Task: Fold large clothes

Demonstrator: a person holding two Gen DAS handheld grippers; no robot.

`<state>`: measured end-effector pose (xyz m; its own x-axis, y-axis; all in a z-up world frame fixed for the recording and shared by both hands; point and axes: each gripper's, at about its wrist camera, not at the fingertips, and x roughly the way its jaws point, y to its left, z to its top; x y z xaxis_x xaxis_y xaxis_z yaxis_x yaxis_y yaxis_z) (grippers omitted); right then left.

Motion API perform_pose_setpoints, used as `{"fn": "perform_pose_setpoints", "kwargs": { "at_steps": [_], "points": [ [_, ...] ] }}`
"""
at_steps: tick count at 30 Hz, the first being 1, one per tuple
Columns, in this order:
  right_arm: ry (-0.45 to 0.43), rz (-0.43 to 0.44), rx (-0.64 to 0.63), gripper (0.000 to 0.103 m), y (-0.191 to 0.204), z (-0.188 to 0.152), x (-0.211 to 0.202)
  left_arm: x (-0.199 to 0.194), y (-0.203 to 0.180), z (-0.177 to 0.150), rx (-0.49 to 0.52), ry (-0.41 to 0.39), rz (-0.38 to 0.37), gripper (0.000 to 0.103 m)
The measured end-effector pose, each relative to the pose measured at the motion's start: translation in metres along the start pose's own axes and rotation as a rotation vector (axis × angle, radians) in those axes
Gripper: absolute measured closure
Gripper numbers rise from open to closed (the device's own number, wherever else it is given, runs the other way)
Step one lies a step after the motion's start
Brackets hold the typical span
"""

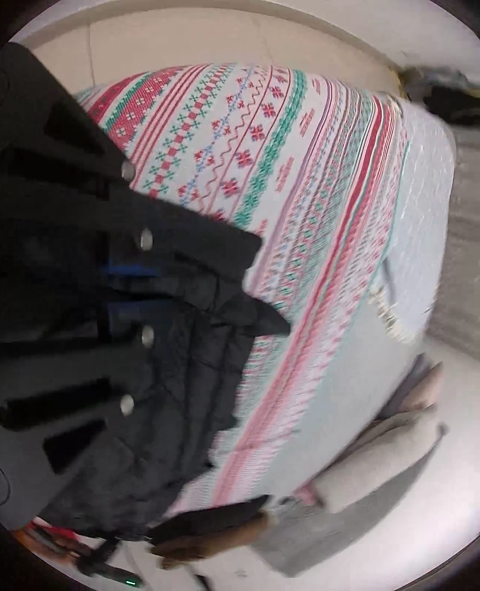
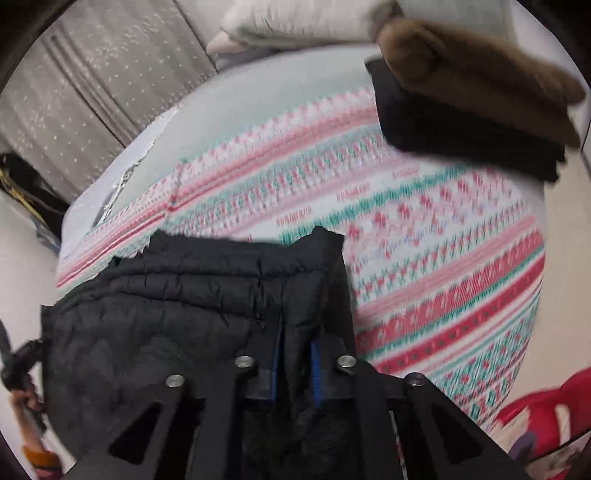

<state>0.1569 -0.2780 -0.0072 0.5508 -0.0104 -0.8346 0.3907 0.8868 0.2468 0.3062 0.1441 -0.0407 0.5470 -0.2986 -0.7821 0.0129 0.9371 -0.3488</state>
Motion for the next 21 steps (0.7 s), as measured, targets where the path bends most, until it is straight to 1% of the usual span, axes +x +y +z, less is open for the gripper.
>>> {"fn": "perform_pose_setpoints", "kwargs": {
  "at_steps": [2, 3, 4, 5, 7, 8, 9, 11, 12, 14, 16, 18, 19, 20, 21],
  "points": [
    [-0.070, -0.020, -0.028, 0.096, 0.007, 0.004, -0.007, -0.007, 0.004, 0.004, -0.042, -0.058, -0.022, 0.097],
    [-0.103, -0.019, -0.031, 0.096, 0.009, 0.009, -0.007, -0.011, 0.002, 0.007, -0.051, -0.103, -0.032, 0.098],
    [-0.138, -0.015, -0.027, 0.097, 0.010, 0.013, -0.010, -0.012, 0.000, 0.009, -0.049, -0.129, -0.034, 0.098],
    [-0.160, -0.014, -0.026, 0.097, 0.009, 0.018, -0.009, -0.016, -0.005, 0.012, -0.036, -0.181, -0.035, 0.098],
    [-0.213, -0.023, -0.029, 0.097, 0.011, 0.026, -0.008, -0.016, -0.014, 0.015, -0.006, -0.244, -0.018, 0.098],
    [-0.237, -0.031, -0.036, 0.097, 0.013, 0.030, -0.006, -0.013, -0.019, 0.015, 0.017, -0.276, 0.004, 0.098],
    [-0.250, -0.042, -0.043, 0.097, 0.016, 0.033, -0.003, -0.008, -0.022, 0.017, 0.033, -0.286, 0.026, 0.098],
    [-0.265, -0.074, -0.066, 0.097, 0.019, 0.038, 0.005, 0.014, -0.023, 0.017, 0.056, -0.259, 0.100, 0.097],
    [-0.255, -0.093, -0.084, 0.097, 0.020, 0.039, 0.014, 0.022, -0.021, 0.018, 0.058, -0.243, 0.120, 0.096],
    [-0.207, -0.144, -0.123, 0.096, 0.022, 0.037, 0.034, 0.042, -0.015, 0.015, 0.058, -0.194, 0.169, 0.094],
    [-0.164, -0.182, -0.149, 0.094, 0.020, 0.033, 0.050, 0.046, -0.010, 0.014, 0.041, -0.172, 0.179, 0.087],
    [-0.134, -0.222, -0.151, 0.086, 0.017, 0.031, 0.059, 0.042, -0.008, 0.012, 0.033, -0.174, 0.199, 0.083],
    [-0.135, -0.240, -0.144, 0.083, 0.017, 0.030, 0.059, 0.038, -0.010, 0.010, 0.042, -0.179, 0.218, 0.077],
    [-0.145, -0.266, -0.137, 0.078, 0.018, 0.031, 0.054, 0.032, -0.015, 0.009, 0.063, -0.179, 0.255, 0.074],
    [-0.161, -0.303, -0.135, 0.072, 0.020, 0.031, 0.048, 0.026, -0.021, 0.006, 0.087, -0.182, 0.275, 0.064]
  ]
}}
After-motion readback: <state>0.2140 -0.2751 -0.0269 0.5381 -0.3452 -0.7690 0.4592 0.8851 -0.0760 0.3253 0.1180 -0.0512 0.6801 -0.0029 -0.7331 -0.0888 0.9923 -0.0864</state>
